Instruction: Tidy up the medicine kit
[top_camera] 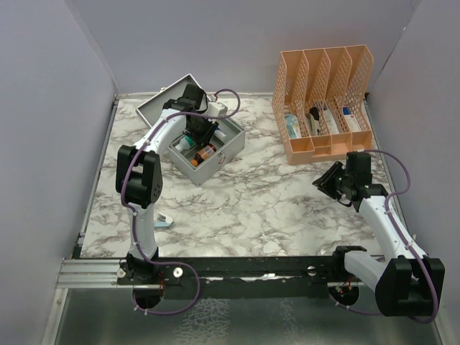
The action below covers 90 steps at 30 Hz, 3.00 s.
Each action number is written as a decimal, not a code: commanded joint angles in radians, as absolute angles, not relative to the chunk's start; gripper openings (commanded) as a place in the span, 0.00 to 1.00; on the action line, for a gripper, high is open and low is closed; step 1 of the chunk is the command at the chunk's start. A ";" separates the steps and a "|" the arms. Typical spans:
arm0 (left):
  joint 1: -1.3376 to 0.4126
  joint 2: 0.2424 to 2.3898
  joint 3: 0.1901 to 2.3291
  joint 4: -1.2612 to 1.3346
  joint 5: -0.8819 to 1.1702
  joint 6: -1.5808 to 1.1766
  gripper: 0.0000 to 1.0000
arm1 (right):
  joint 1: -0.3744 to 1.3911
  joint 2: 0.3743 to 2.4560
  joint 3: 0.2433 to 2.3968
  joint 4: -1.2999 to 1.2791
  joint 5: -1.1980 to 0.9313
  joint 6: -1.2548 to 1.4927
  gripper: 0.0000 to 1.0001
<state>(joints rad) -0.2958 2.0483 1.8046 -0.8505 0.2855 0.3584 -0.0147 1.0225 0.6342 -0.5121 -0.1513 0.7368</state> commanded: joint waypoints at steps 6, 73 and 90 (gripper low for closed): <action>-0.292 1.933 1.847 -0.850 0.200 0.328 0.52 | -0.012 1.021 0.644 -0.481 -0.200 0.747 0.30; 0.298 1.841 1.377 0.118 0.656 -0.590 0.92 | 0.002 1.006 0.639 -0.410 -0.357 0.658 0.38; 0.297 1.670 1.194 0.307 0.887 -0.424 0.79 | 0.002 0.998 0.633 -0.401 -0.367 0.662 0.38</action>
